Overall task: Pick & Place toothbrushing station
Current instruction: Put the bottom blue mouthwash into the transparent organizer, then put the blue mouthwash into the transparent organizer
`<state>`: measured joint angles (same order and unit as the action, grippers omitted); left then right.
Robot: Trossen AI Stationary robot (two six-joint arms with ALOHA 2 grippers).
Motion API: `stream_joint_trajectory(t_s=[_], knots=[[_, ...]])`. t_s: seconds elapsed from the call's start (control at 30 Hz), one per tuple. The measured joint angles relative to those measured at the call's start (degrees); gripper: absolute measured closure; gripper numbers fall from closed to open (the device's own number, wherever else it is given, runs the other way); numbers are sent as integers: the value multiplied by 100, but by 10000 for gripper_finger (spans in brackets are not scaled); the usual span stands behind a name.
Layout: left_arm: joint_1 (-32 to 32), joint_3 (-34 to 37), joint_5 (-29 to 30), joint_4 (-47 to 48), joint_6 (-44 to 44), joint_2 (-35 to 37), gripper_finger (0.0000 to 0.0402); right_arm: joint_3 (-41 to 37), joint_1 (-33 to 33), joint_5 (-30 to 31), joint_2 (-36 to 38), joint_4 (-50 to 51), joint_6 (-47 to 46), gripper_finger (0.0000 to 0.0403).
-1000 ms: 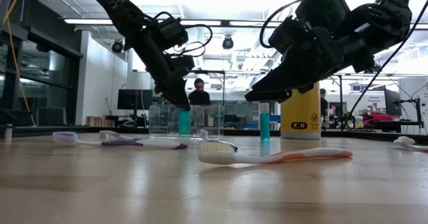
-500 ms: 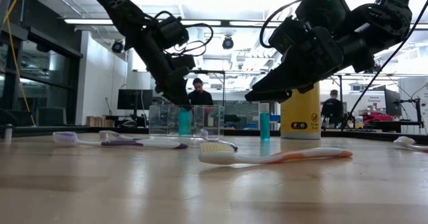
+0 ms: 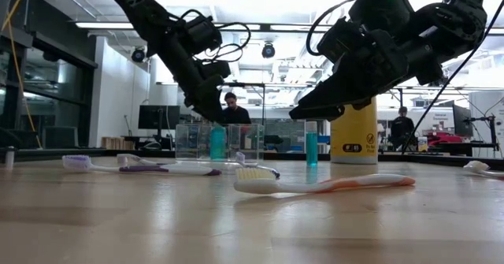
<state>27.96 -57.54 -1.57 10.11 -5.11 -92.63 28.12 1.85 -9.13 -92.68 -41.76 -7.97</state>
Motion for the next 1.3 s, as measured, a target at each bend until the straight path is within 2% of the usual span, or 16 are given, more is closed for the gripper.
stream_joint_trajectory(t_s=[0.6,0.73,0.9,1.1,1.23,1.3], knots=[[-10,-4,30,-33,-91,469,272,0,4,20,1,-4,2,198],[-208,-4,-374,-28,-66,651,273,0,4,20,-1,-14,2,198],[-744,-4,-904,-32,-58,931,273,0,2,39,1,-47,10,198],[-1571,-4,-858,-46,-133,1169,273,0,2,632,2,-13,138,198],[-2019,-4,-332,-52,-105,1285,273,8,2,1248,314,377,194,198],[-2199,-4,-76,6,-29,1311,273,13,1,1663,613,878,132,198]])
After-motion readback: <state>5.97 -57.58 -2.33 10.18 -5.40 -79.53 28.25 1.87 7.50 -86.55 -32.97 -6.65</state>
